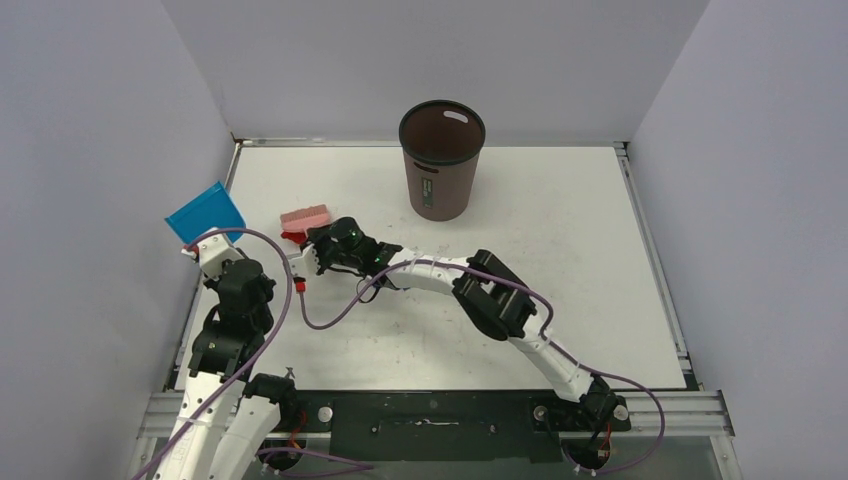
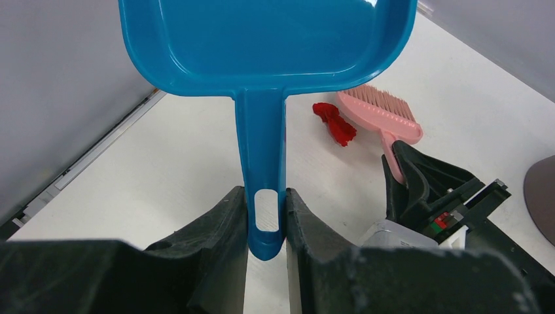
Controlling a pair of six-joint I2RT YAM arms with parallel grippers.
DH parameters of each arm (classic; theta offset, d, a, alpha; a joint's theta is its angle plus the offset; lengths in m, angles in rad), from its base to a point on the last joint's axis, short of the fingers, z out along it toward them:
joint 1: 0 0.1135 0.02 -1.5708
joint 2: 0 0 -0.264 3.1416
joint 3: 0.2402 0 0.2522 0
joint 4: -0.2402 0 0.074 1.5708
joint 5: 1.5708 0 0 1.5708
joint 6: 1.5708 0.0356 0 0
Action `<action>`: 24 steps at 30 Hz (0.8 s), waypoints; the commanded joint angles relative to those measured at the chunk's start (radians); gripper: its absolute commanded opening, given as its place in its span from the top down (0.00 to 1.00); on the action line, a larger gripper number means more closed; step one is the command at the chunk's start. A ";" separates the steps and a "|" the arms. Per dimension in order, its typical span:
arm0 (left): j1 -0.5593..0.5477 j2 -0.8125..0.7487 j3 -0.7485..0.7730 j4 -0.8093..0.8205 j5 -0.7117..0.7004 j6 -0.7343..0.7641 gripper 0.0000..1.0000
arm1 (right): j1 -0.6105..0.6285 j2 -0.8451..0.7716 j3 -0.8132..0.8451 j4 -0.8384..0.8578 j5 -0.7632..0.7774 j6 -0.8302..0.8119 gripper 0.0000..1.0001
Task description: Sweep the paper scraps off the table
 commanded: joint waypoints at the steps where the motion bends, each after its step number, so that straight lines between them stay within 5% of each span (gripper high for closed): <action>1: 0.002 0.002 0.005 0.053 0.007 -0.008 1.00 | 0.018 0.012 0.052 0.103 -0.060 -0.011 0.95; 15: -0.001 0.015 -0.001 0.062 0.022 0.009 1.00 | 0.045 -0.116 0.032 -0.482 -0.146 -0.134 0.95; 24: -0.009 0.042 -0.008 0.084 0.075 0.037 1.00 | 0.052 -0.394 -0.211 -0.854 -0.110 -0.116 0.95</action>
